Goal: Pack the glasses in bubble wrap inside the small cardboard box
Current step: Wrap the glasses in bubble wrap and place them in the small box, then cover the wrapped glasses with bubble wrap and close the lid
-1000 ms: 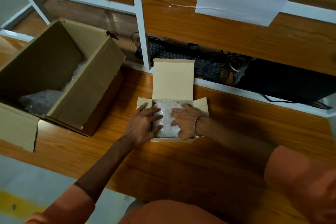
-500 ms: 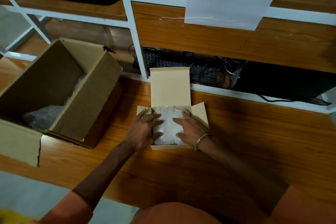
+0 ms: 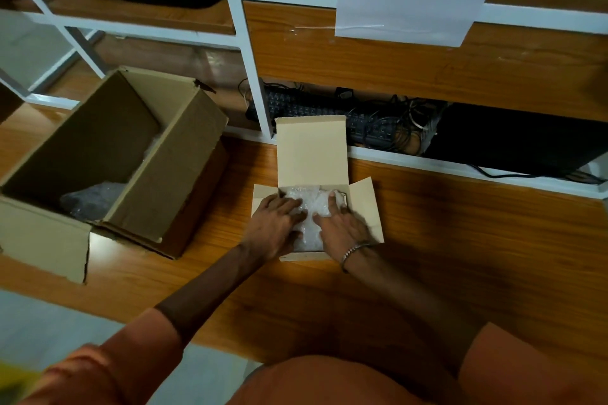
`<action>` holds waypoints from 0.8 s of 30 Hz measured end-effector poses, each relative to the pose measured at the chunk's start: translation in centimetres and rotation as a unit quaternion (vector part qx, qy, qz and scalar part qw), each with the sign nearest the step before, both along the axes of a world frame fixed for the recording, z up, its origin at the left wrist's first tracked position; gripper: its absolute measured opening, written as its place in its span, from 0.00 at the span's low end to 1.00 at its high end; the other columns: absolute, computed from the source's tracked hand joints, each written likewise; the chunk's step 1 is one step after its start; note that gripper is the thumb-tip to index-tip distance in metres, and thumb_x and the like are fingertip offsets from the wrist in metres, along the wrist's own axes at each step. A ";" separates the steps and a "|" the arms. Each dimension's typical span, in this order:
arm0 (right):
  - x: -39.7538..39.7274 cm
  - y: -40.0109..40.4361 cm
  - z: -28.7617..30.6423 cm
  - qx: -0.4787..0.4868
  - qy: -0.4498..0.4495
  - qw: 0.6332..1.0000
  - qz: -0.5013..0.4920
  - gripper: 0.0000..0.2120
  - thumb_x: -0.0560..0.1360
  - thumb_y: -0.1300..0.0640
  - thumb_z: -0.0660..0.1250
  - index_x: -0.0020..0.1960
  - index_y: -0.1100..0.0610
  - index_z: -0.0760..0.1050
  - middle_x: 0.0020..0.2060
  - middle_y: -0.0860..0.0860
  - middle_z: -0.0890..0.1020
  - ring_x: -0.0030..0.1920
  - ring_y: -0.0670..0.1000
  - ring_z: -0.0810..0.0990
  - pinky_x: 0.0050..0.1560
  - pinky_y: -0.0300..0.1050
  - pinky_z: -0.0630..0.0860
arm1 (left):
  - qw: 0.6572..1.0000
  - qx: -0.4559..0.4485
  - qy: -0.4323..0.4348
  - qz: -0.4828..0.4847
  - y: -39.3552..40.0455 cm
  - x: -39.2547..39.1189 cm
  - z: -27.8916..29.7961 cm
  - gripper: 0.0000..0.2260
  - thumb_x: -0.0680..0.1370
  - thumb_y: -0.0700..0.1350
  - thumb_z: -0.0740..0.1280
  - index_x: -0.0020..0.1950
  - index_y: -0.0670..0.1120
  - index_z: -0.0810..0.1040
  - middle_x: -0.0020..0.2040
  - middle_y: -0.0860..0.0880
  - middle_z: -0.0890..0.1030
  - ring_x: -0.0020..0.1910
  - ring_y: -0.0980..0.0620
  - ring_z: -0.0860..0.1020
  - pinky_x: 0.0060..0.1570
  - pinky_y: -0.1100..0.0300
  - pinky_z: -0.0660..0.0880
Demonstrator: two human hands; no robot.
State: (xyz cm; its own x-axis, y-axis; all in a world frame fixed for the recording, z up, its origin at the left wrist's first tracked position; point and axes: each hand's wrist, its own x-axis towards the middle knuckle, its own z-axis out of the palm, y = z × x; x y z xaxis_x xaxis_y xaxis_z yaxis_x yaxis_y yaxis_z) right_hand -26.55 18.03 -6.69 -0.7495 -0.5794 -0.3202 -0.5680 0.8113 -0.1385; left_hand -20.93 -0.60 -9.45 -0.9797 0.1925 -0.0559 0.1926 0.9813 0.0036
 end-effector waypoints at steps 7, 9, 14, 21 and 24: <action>1.0 3.8 1.7 -0.153 -0.001 0.988 -0.030 0.18 0.84 0.48 0.63 0.72 0.47 0.78 0.75 0.52 0.75 0.74 0.54 0.74 0.72 0.52 0.74 | 0.977 0.126 0.114 0.130 0.0 3.8 1.8 0.19 0.84 0.56 0.63 0.71 0.50 0.82 0.69 0.48 0.83 0.69 0.46 0.79 0.71 0.45 0.70; 2.0 3.9 1.8 -0.163 0.014 0.986 -0.023 0.17 0.84 0.49 0.64 0.70 0.49 0.80 0.71 0.51 0.79 0.73 0.53 0.74 0.70 0.52 0.74 | 0.973 0.135 0.120 0.145 0.5 5.3 1.9 0.19 0.84 0.55 0.62 0.69 0.49 0.83 0.67 0.48 0.84 0.67 0.47 0.81 0.68 0.45 0.73; 3.6 2.6 1.5 -0.176 0.007 0.984 -0.020 0.17 0.83 0.49 0.66 0.69 0.51 0.80 0.65 0.50 0.82 0.68 0.53 0.78 0.64 0.51 0.79 | 0.971 0.147 0.111 0.154 1.2 7.8 1.8 0.17 0.84 0.53 0.65 0.68 0.48 0.83 0.68 0.47 0.84 0.67 0.48 0.81 0.69 0.44 0.74; 3.0 -5.0 6.8 -0.263 0.005 0.964 0.041 0.15 0.80 0.50 0.66 0.65 0.51 0.82 0.62 0.50 0.83 0.62 0.55 0.80 0.59 0.53 0.80 | 0.936 0.145 0.230 0.222 -3.8 10.0 9.5 0.16 0.82 0.52 0.66 0.65 0.49 0.85 0.66 0.49 0.85 0.66 0.46 0.81 0.65 0.44 0.73; 2.5 -10.5 11.1 -0.293 0.033 0.952 0.082 0.15 0.80 0.47 0.69 0.63 0.51 0.83 0.61 0.50 0.83 0.61 0.54 0.81 0.57 0.51 0.80 | 0.916 0.133 0.300 0.233 -9.1 11.3 13.2 0.16 0.82 0.50 0.67 0.65 0.46 0.85 0.65 0.46 0.85 0.63 0.44 0.81 0.62 0.45 0.73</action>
